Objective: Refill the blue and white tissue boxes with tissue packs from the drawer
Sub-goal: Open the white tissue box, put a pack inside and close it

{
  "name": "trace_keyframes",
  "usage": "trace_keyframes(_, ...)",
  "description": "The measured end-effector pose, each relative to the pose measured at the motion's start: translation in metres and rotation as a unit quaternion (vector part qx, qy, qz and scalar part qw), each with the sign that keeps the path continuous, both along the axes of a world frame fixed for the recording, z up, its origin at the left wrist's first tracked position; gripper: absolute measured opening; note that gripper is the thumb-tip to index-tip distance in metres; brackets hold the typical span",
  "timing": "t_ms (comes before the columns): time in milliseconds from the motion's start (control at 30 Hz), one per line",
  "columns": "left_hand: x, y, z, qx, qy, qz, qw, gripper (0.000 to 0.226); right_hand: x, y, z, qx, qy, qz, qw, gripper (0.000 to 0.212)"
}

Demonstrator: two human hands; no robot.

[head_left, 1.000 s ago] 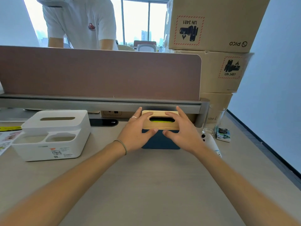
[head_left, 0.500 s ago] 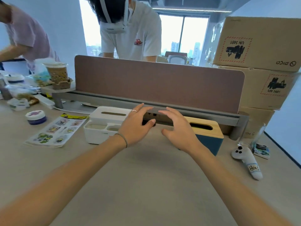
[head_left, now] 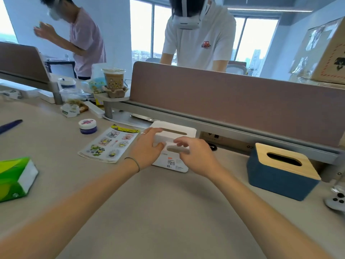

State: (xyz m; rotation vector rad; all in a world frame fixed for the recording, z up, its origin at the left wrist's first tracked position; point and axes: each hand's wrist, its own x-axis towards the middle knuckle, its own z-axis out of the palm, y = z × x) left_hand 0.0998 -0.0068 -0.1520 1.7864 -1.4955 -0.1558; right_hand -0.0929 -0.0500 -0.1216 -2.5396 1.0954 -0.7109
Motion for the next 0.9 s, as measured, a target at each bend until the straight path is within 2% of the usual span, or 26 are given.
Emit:
trace_keyframes(133,0.019,-0.003,-0.02,0.006,0.077,0.023,0.997,0.026,0.028,-0.008,-0.011,0.012,0.035,0.012,0.999,0.049)
trace_keyframes(200,0.023,-0.004,-0.025,-0.005,0.098,0.021,0.995,0.024,0.038,-0.012,-0.014,0.002,0.06,0.019,0.998,0.048)
trace_keyframes(333,0.028,-0.003,-0.031,0.027,0.078,-0.005,0.997,0.042,0.05,-0.019,-0.023,-0.071,0.13,0.038,0.988,0.033)
trace_keyframes(500,0.038,-0.005,-0.04,0.043,0.058,-0.02,0.997,0.035,0.055,-0.019,-0.029,-0.09,0.158,0.036,0.983,0.014)
trace_keyframes(633,0.037,0.001,-0.039,0.038,0.046,-0.007,0.998,0.009,0.048,-0.014,-0.027,-0.108,0.169,0.035,0.979,0.013)
trace_keyframes(900,0.004,0.046,-0.024,0.011,0.029,-0.011,0.999,0.011,0.012,0.02,-0.019,-0.143,0.155,0.036,0.977,0.019)
